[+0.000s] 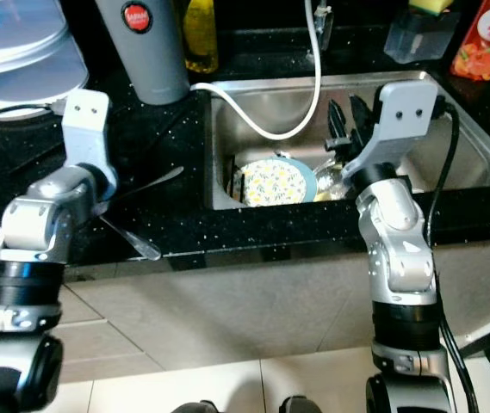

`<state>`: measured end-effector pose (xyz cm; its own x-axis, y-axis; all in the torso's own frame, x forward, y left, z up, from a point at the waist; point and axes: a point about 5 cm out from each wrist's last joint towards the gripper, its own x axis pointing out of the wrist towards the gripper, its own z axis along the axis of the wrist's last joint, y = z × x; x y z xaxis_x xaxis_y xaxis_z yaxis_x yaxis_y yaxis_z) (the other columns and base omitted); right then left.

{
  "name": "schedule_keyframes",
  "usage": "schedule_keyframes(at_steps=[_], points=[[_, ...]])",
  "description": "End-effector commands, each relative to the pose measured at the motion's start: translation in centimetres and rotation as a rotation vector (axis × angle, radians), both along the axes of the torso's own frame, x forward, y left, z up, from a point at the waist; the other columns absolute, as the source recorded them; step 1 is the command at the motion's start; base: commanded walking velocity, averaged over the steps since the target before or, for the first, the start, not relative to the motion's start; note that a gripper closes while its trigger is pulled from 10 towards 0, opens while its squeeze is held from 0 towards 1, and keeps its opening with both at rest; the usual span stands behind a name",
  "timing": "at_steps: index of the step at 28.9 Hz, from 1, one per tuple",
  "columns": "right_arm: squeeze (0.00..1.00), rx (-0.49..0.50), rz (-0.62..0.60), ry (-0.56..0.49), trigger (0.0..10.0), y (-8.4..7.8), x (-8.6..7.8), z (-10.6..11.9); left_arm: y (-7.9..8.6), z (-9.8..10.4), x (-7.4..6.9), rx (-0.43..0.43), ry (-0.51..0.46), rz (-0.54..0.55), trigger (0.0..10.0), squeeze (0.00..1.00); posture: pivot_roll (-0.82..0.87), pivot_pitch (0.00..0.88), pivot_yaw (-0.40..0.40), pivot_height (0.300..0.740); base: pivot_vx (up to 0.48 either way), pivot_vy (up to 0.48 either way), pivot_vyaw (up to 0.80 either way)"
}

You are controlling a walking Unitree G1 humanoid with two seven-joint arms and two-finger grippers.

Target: Kitchen organization

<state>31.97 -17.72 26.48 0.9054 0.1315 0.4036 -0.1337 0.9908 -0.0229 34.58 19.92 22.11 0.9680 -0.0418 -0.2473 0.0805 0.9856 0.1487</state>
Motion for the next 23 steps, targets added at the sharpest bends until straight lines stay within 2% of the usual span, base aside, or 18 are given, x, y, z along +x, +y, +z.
schedule_keyframes(at_steps=[1,2,4,5,7,8,9,10,11,12,23], points=[[0.00,0.003,-0.003,0.004,10.0,-0.1,-0.1,0.0,0.3,-0.9,-0.4,-0.037,0.052,0.008,10.0,0.00,0.05,0.066,0.056,0.740,0.000,0.000,0.00],[0.00,0.003,-0.003,0.004,10.0,-0.1,-0.1,0.0,0.3,-0.9,-0.4,-0.037,0.052,0.008,10.0,0.00,0.05,0.066,0.056,0.740,0.000,0.000,0.00],[0.00,0.002,0.002,0.002,10.0,0.1,0.0,0.1,0.4,-1.5,-0.7,-0.108,0.093,0.022,10.0,0.00,0.05,0.064,0.054,0.740,0.000,0.000,0.00],[0.00,0.002,0.002,0.002,10.0,0.1,0.0,0.1,0.4,-1.5,-0.7,-0.108,0.093,0.022,10.0,0.00,0.05,0.064,0.054,0.740,0.000,0.000,0.00],[0.00,0.001,0.011,-0.001,10.0,0.2,0.1,0.2,0.9,-2.5,-1.0,-0.162,0.140,0.036,9.8,0.00,0.06,0.055,0.050,0.740,0.000,0.000,0.00],[0.00,0.001,0.011,-0.001,10.0,0.2,0.1,0.2,0.9,-2.5,-1.0,-0.162,0.140,0.036,9.8,0.00,0.06,0.055,0.050,0.740,0.000,0.000,0.00],[0.00,-0.001,0.016,0.000,10.0,0.3,0.2,0.2,1.2,-2.7,-1.1,-0.154,0.151,0.039,6.9,0.00,0.06,0.053,0.042,0.740,0.000,0.000,0.00],[0.00,-0.001,0.016,0.000,10.0,0.3,0.2,0.2,1.2,-2.7,-1.1,-0.154,0.151,0.039,6.9,0.00,0.06,0.053,0.042,0.740,0.000,0.000,0.00],[0.00,-0.002,0.018,0.000,10.0,0.3,0.2,0.2,1.3,-2.8,-1.2,-0.147,0.153,0.034,2.6,0.00,0.07,0.052,0.040,0.740,0.000,0.000,0.00],[0.00,-0.003,0.019,0.001,10.0,0.3,0.2,0.2,1.4,-2.8,-1.2,-0.140,0.153,0.030,0.0,0.00,0.07,0.052,0.040,0.740,0.000,0.000,0.00],[0.00,0.005,0.018,-0.008,10.0,0.3,0.6,0.5,1.2,-2.1,-1.2,-0.161,0.118,0.036,0.0,0.00,0.07,0.023,0.034,0.740,0.000,0.000,0.00]])
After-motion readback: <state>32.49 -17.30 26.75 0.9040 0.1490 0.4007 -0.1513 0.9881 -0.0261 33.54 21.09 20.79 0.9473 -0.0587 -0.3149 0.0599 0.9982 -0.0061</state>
